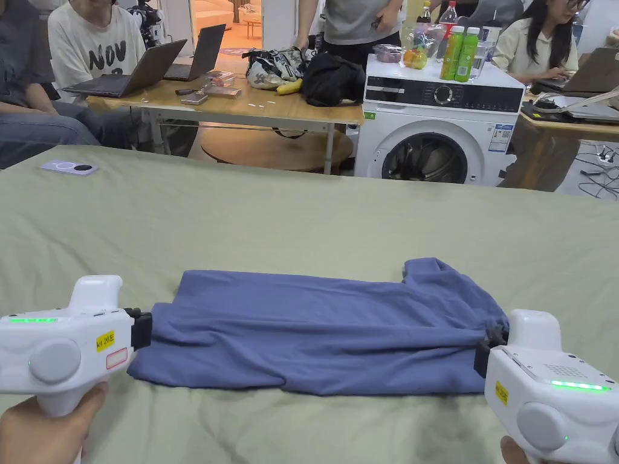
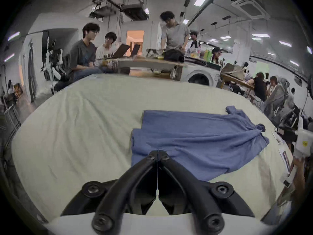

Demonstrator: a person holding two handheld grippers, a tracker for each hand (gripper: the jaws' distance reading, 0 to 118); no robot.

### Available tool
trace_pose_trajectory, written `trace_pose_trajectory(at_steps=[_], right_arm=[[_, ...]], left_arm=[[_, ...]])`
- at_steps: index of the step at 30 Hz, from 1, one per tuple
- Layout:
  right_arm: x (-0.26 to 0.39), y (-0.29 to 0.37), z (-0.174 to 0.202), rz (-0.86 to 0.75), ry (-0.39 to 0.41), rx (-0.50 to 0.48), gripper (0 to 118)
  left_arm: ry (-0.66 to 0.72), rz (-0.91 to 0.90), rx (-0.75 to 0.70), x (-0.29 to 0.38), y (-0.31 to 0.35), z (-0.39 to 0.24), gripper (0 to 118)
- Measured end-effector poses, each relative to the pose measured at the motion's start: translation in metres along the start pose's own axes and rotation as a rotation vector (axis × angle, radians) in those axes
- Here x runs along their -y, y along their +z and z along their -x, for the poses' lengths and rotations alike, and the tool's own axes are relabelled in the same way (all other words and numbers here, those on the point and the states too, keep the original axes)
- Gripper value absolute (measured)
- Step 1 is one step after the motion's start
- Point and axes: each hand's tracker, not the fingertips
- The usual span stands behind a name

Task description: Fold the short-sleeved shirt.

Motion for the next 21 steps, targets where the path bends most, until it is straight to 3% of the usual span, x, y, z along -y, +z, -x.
trace_pose_trajectory(at_steps=[4, 5, 6, 8, 12, 14, 17, 19, 21], right_arm=[[0.003, -0.001, -0.008, 0.031, -0.008, 0.003, 0], [0.003, -0.002, -0.01, 0.037, -0.006, 0.007, 0], [0.003, -0.001, -0.013, 0.043, -0.002, 0.016, 0], [0.004, -0.001, -0.019, 0.049, 0.0, 0.022, 0], [0.005, 0.001, -0.033, 0.06, -0.007, 0.043, 0], [0.003, 0.002, -0.038, 0.067, -0.007, 0.053, 0], [0.001, 0.0, -0.048, 0.084, -0.008, 0.06, 0], [-0.002, -0.006, -0.056, 0.109, -0.009, 0.059, 0], [-0.006, -0.016, -0.064, 0.149, -0.004, 0.061, 0]], left_arm=[[0.026, 0.159, -0.005, -0.016, -0.032, 0.015, 2], [0.006, 0.202, 0.001, -0.018, -0.042, 0.017, 12], [0.0, 0.254, -0.006, -0.018, -0.043, 0.009, 32], [0.005, 0.377, -0.015, -0.015, -0.063, 0.01, 48], [-0.019, 0.495, -0.12, 0.004, -0.089, 0.009, 51], [0.029, 0.437, -0.105, 0.007, -0.084, 0.008, 52], [-0.052, 0.437, -0.14, 0.008, -0.078, -0.009, 50], [-0.073, 0.429, -0.109, 0.009, -0.072, -0.015, 32], [-0.076, 0.415, -0.099, 0.01, -0.067, -0.017, 3]])
